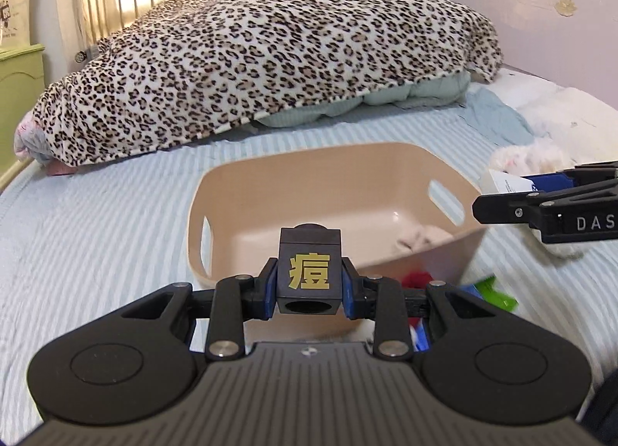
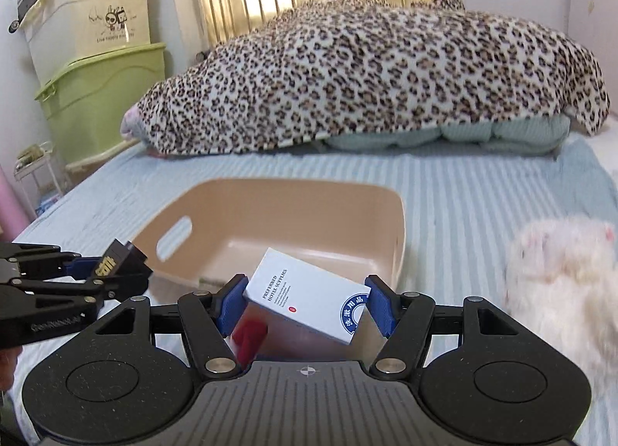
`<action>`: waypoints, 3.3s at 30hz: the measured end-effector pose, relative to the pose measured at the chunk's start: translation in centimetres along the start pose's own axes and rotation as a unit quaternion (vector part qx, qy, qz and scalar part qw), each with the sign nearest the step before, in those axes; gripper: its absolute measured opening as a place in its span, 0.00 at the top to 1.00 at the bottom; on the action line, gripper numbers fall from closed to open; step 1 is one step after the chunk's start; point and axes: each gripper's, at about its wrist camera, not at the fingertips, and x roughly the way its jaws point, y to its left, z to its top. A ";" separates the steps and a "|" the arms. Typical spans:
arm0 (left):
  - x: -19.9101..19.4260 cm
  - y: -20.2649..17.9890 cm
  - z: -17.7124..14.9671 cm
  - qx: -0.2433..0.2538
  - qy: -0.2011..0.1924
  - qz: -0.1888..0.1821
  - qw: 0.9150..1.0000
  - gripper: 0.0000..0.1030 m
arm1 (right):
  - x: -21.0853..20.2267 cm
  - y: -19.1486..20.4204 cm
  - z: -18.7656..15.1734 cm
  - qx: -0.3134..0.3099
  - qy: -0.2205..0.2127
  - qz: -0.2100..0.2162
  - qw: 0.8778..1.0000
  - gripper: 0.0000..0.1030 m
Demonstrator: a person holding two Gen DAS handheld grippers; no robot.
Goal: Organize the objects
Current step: 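Carry the black box and medicine box over the basket while both tools open to release them, then grasp the small cartoon card box with the left tool while the right tool grasps the green candy packet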
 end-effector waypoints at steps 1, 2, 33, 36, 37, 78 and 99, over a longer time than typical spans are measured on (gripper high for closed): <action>0.5 -0.1 0.4 -0.001 0.000 0.002 1.000 0.67 | 0.5 0.1 0.4 0.000 0.001 0.000 1.000 0.39; 1.0 -0.2 0.7 -0.001 0.000 0.005 1.000 0.67 | 0.9 0.1 0.6 -0.001 0.001 -0.001 1.000 0.39; 7.6 -0.1 2.4 -0.016 0.055 0.092 0.994 0.17 | 6.7 -0.6 1.5 -0.025 0.034 -0.048 0.998 0.07; 6.1 0.0 2.0 -0.020 0.053 0.093 0.994 0.17 | 4.4 -1.0 1.4 -0.021 0.027 -0.048 0.998 0.00; 5.6 0.0 1.9 -0.021 0.052 0.092 0.994 0.17 | 3.7 -1.2 1.3 -0.020 0.030 -0.048 0.998 0.00; 5.8 -3.4 -9.4 -0.030 0.181 -0.038 0.982 0.20 | 7.0 -5.2 -8.0 -0.104 0.179 -0.074 0.976 0.13; 3.8 -1.5 -9.5 -0.069 0.165 -0.081 0.980 0.76 | 4.4 -3.4 -7.5 -0.092 0.165 -0.023 0.982 0.82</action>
